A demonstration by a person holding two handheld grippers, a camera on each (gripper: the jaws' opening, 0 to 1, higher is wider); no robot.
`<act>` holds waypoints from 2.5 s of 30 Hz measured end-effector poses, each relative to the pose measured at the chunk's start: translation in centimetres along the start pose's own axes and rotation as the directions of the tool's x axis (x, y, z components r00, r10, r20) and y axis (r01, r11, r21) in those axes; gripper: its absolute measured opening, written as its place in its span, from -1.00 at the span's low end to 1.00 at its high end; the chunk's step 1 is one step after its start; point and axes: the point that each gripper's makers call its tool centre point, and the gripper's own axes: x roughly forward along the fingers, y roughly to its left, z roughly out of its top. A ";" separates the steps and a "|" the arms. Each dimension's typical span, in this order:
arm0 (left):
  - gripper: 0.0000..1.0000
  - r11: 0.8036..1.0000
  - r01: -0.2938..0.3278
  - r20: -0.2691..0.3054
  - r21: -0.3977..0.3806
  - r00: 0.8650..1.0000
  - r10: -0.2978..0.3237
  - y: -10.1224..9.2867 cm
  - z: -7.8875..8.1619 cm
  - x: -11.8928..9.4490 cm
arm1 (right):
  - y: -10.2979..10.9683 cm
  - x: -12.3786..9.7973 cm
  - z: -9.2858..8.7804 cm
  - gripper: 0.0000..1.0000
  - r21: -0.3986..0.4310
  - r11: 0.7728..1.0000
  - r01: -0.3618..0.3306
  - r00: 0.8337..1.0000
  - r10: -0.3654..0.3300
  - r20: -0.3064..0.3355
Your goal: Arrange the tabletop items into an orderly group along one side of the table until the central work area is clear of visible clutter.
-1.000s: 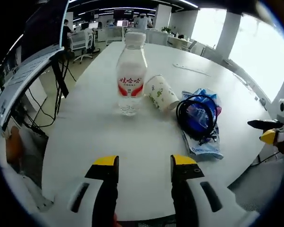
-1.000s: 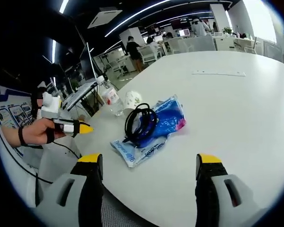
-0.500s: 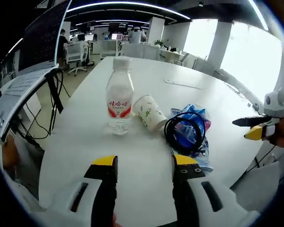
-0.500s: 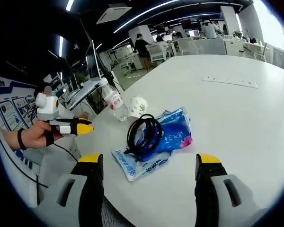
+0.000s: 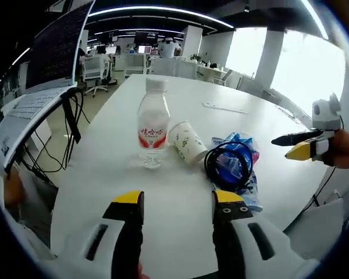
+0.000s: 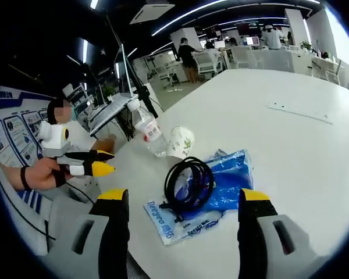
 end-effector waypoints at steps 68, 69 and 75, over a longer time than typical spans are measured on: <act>-0.15 0.991 -0.010 0.096 -0.135 0.995 0.023 3.1 0.8 -2.1 | 1.6 17.4 0.8 0.13 0.019 0.997 0.080 0.933 -0.068 -0.354; -0.15 0.990 -0.010 0.096 -0.138 0.995 0.024 3.1 0.7 -2.1 | 1.3 17.8 0.8 0.13 0.020 0.996 0.081 0.931 -0.069 -0.357; -0.15 0.989 -0.014 0.091 -0.147 0.995 0.027 3.4 0.4 -2.1 | 0.9 18.3 0.2 -0.04 -0.021 0.996 0.091 0.916 -0.092 -0.391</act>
